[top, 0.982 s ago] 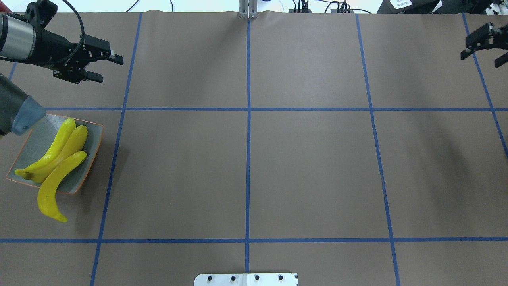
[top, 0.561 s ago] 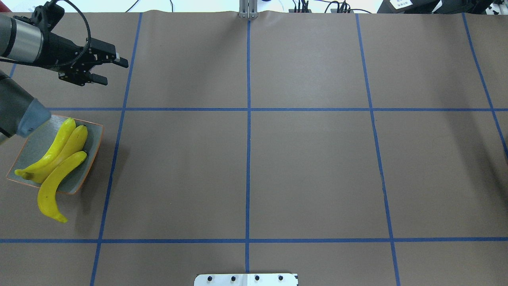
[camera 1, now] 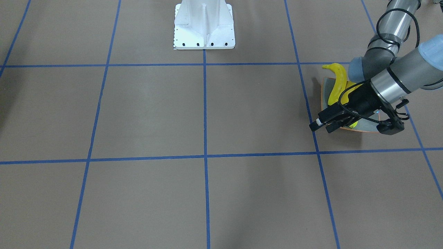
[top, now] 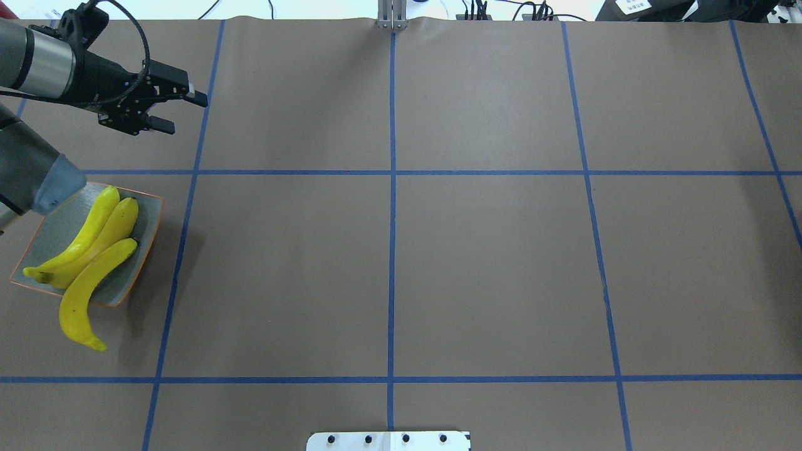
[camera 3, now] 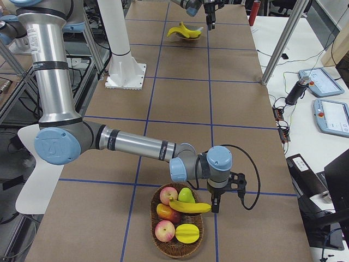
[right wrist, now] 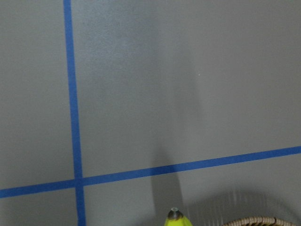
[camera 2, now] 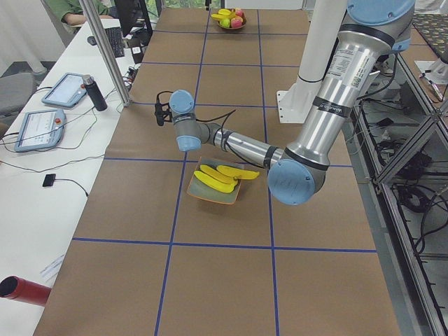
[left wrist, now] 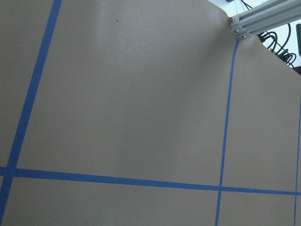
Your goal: Transfer all bananas from basket to plate
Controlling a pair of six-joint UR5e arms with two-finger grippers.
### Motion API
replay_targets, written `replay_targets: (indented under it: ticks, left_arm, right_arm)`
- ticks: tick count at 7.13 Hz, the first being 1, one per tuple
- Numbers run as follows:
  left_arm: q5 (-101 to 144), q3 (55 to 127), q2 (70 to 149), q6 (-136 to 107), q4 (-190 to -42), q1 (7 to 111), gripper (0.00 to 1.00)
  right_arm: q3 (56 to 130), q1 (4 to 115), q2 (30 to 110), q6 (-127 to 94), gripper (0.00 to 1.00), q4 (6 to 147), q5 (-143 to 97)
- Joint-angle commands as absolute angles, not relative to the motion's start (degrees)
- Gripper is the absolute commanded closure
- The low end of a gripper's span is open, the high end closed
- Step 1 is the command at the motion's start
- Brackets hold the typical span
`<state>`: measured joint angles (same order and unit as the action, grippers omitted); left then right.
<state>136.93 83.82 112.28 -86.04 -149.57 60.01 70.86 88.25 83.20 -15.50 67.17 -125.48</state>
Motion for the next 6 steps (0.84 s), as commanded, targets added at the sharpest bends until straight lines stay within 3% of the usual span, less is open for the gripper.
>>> replay_targets:
  ticks: [1,6]
  left_arm:
    - [137.02,83.15,112.41,-85.96,-149.59,60.03,0.01]
    - [137.02,82.09,112.32,-85.87,-150.03,59.94,0.01]
  right_arm:
    - [68.47,88.07,83.58,-15.64,0.00,65.39,-125.59]
    - [65.13,82.98,84.02,-15.64,0.00,65.48,-125.51]
